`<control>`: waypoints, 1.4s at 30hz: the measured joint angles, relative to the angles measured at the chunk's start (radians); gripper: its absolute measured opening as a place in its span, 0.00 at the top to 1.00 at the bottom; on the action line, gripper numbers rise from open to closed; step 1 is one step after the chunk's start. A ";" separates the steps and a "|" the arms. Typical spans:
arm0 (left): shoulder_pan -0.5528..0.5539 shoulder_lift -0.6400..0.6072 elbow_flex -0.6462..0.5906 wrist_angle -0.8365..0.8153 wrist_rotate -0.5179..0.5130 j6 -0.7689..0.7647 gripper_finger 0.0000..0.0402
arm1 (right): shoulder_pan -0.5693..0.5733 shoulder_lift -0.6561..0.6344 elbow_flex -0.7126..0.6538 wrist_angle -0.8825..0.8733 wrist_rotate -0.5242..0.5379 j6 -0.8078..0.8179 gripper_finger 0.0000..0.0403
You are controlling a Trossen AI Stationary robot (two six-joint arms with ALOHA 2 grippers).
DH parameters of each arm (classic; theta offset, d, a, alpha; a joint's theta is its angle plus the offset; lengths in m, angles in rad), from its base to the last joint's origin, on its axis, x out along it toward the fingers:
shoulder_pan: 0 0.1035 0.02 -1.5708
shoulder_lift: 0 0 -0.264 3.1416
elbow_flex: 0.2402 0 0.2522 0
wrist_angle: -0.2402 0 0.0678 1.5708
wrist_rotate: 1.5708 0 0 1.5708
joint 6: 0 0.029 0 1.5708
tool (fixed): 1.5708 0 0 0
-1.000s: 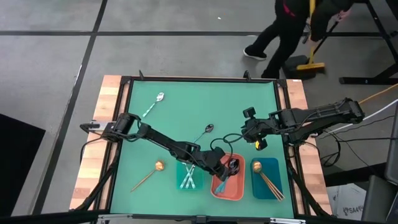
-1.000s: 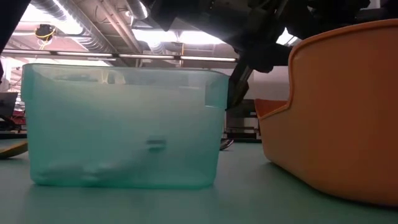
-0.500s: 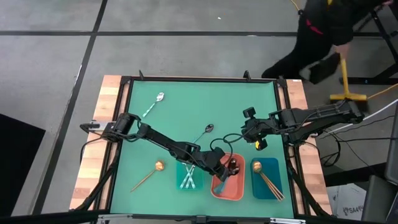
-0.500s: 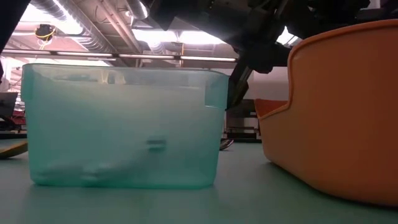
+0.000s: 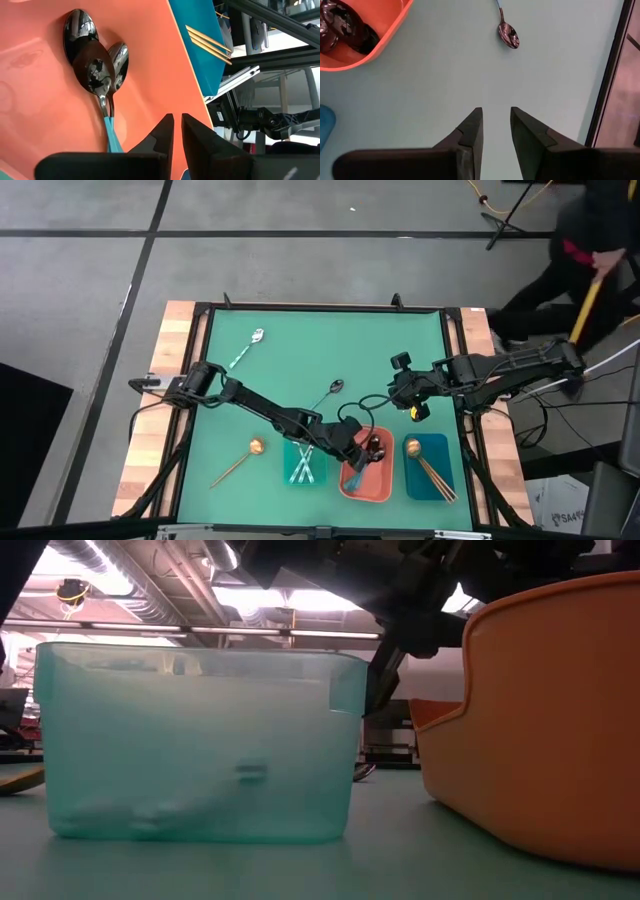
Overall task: Sort silverware by color (type)
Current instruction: Put the light blue spoon into the light blue bin
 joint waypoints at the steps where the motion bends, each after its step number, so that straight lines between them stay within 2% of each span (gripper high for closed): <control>1: 0.000 0.000 0.000 0.000 0.000 0.008 0.92 | 0.000 0.000 0.000 0.000 0.000 0.000 0.78; 17: 0.003 -0.045 -0.002 0.041 0.030 0.177 0.92 | 0.000 0.000 0.000 -0.001 -0.002 0.000 0.78; 25: 0.015 -0.112 -0.002 -0.023 0.036 0.265 0.92 | 0.000 0.000 0.000 -0.001 -0.002 0.000 0.78; 32: 0.063 -0.243 -0.002 -0.274 0.023 0.390 0.92 | 0.000 0.000 0.000 0.001 0.001 0.003 0.78; 42: 0.202 -0.461 -0.001 -0.815 -0.056 0.509 0.92 | 0.000 0.000 0.000 0.000 0.000 0.003 0.78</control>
